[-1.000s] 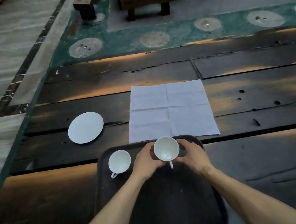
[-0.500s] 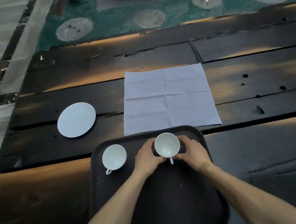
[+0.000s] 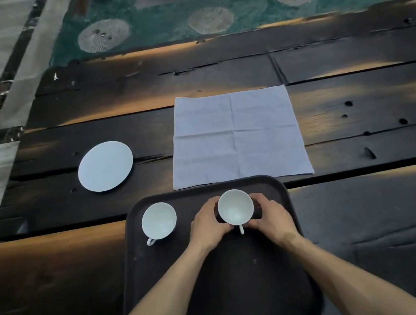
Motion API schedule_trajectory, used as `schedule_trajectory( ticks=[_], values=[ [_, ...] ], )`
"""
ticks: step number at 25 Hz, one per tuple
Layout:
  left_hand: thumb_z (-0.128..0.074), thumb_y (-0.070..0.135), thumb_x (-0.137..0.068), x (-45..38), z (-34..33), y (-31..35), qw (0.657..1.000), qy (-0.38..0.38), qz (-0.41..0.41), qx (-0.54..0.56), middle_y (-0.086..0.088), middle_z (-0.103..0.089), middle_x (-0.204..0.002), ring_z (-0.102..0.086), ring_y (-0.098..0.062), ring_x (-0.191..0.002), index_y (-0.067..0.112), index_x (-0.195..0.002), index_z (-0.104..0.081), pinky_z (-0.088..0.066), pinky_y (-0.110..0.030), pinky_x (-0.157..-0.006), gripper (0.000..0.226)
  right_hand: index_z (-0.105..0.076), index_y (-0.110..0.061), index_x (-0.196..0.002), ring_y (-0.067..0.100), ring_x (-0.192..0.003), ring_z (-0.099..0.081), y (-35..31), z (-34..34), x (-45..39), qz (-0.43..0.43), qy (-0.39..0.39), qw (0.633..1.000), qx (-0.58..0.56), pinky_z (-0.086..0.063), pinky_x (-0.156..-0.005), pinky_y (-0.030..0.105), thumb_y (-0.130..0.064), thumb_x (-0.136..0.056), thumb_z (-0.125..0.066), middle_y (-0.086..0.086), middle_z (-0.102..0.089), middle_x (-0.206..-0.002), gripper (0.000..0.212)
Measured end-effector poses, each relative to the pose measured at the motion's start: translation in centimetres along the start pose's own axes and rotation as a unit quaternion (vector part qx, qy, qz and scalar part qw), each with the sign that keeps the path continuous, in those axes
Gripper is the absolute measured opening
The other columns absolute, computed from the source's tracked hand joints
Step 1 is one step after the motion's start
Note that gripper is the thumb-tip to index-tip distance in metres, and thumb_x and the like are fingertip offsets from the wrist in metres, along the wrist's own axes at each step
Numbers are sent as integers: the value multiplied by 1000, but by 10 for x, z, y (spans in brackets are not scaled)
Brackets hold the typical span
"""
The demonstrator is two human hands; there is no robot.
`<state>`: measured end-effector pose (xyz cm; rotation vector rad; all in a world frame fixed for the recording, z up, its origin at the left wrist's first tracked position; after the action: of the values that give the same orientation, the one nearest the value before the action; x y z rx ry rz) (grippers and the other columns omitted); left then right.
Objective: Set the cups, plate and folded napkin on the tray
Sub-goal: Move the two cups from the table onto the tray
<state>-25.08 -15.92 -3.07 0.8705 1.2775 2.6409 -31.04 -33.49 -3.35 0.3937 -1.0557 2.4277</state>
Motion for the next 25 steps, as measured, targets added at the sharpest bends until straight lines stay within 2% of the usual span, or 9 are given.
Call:
schedule_trajectory(
  ticks=[10, 13, 17, 21, 25],
  values=[
    [-81, 36, -64, 4, -4, -5, 1000, 1, 11, -22, 12, -58, -129, -57, -14, -118, 37, -130, -48, -47, -45, -99, 74, -44, -40, -130, 18, -110, -61, 4, -5, 4, -3, -11, 1000, 27, -51, -85, 38, -51, -70, -75, -6, -66, -118, 68],
    [-77, 34, -69, 10, -3, -7, 998, -4, 17, -53, 8, -55, -132, -56, -16, -120, 36, -134, -46, -47, -44, -99, 72, -47, -35, -132, 19, -113, -60, 3, -4, 12, 2, -14, 996, 87, -51, -84, 37, -50, -80, -68, -8, -65, -124, 58],
    [-73, 39, -78, 28, 7, -15, 996, 8, 39, -79, 8, -54, -133, -55, -15, -122, 33, -137, -47, -46, -40, -101, 64, -56, -26, -121, 22, -106, -63, -1, -5, 31, 21, -30, 979, 201, -52, -81, 38, -51, -91, -52, -1, -68, -115, 39],
    [-69, 44, -83, 50, 19, -24, 995, 21, 44, -83, 8, -57, -126, -57, -12, -116, 30, -129, -56, -46, -37, -100, 49, -59, -26, -113, 23, -103, -63, -11, -21, 49, 54, -86, 965, 242, -51, -81, 38, -51, -93, -48, 0, -69, -109, 34],
    [-67, 45, -86, 70, 34, -37, 996, 25, 33, -84, 9, -62, -119, -59, -9, -110, 27, -115, -65, -48, -37, -97, 34, -62, -28, -105, 23, -100, -63, -37, -40, 61, 86, -127, 960, 236, -51, -80, 37, -53, -91, -48, 0, -69, -106, 31]
  ],
)
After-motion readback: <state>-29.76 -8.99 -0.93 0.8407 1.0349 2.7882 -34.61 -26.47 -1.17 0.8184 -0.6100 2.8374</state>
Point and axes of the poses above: each hand's wrist, its own x-axis away from the middle knuckle, its own z-axis out of the back of the hand, y = z × x, the point moved 10 cm from there along -x, towards the middle knuckle
